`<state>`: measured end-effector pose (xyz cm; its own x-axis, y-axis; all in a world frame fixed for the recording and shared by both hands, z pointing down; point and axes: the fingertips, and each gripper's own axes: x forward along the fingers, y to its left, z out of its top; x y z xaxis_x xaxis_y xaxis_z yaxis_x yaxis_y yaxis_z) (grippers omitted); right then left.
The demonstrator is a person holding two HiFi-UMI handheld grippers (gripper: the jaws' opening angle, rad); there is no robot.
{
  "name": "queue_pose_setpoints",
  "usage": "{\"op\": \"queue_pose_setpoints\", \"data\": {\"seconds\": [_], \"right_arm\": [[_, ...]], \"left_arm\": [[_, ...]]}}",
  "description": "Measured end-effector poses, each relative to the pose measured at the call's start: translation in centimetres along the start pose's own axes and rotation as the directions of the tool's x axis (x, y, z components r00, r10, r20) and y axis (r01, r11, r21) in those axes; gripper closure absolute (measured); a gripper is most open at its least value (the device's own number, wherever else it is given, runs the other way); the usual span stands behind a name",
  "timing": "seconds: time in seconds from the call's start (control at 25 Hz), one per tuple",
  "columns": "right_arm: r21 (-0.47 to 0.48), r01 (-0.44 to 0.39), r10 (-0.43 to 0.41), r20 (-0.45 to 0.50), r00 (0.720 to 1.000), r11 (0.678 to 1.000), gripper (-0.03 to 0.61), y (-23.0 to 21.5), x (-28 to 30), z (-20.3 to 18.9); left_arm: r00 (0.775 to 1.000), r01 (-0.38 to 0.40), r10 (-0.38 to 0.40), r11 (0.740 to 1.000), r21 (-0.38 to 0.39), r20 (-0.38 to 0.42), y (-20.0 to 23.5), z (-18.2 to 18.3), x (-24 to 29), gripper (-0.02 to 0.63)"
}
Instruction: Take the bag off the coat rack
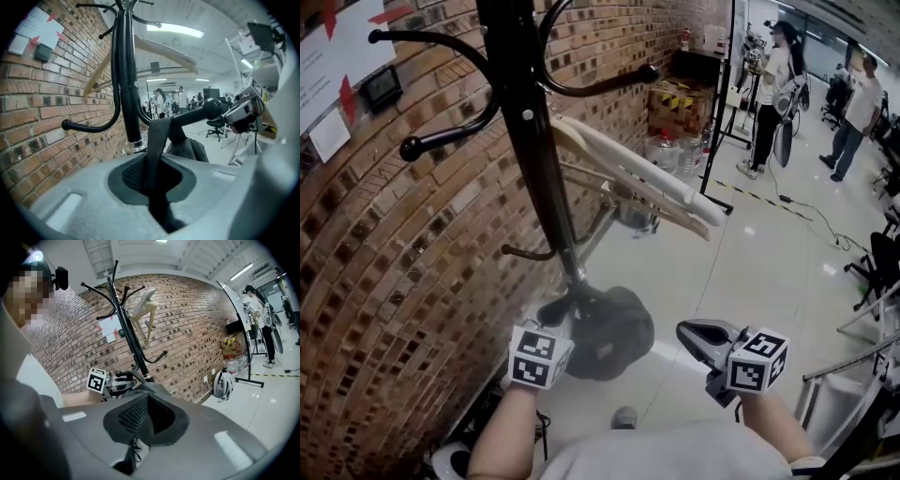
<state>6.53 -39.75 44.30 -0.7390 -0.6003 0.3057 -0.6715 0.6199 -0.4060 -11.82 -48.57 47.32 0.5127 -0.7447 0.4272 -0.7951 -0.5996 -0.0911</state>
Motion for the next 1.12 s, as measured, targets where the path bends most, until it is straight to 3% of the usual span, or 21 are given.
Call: {"op": "queue_pose_setpoints", "data": {"seconds": [0.2, 0.36, 0.48, 0.76, 1.12], "right_arm": [[0.016, 0.003, -0.004, 0.012, 1.0, 1.0, 0.578, -0.2, -0.7, -0.2], [0.023, 0.013, -0.014, 0.016, 1.0, 1.0, 0.578, 0.0, -1.3, -0.6], [0.034, 0.017, -0.018, 0.013, 1.0, 0.999, 0.578, 0.3, -2.1, -1.0], [0.009, 0.013, -0.014, 0.04, 0.999, 1.0, 0.578, 2.3, -4.2, -0.7], [-0.061, -0.025, 0.03, 0.09, 0.995, 0.998, 0.578, 9.0, -9.5, -2.5]], "left_arm": [[1.0, -0.012, 0.014, 0.995, -0.094, 0.018, 0.1, 0.1, -0.4, 0.597], [0.998, -0.002, 0.016, 0.972, -0.236, 0.057, 0.4, 1.3, -1.3, 0.595], [0.997, 0.009, 0.014, 0.96, -0.281, 0.08, 0.0, 2.5, -2.2, 0.595], [0.988, -0.039, 0.068, 0.977, -0.208, 0.136, -1.5, 5.8, -5.6, 0.595], [0.977, -0.054, 0.093, 0.979, -0.198, 0.193, -7.9, 5.0, -14.1, 0.594]]}}
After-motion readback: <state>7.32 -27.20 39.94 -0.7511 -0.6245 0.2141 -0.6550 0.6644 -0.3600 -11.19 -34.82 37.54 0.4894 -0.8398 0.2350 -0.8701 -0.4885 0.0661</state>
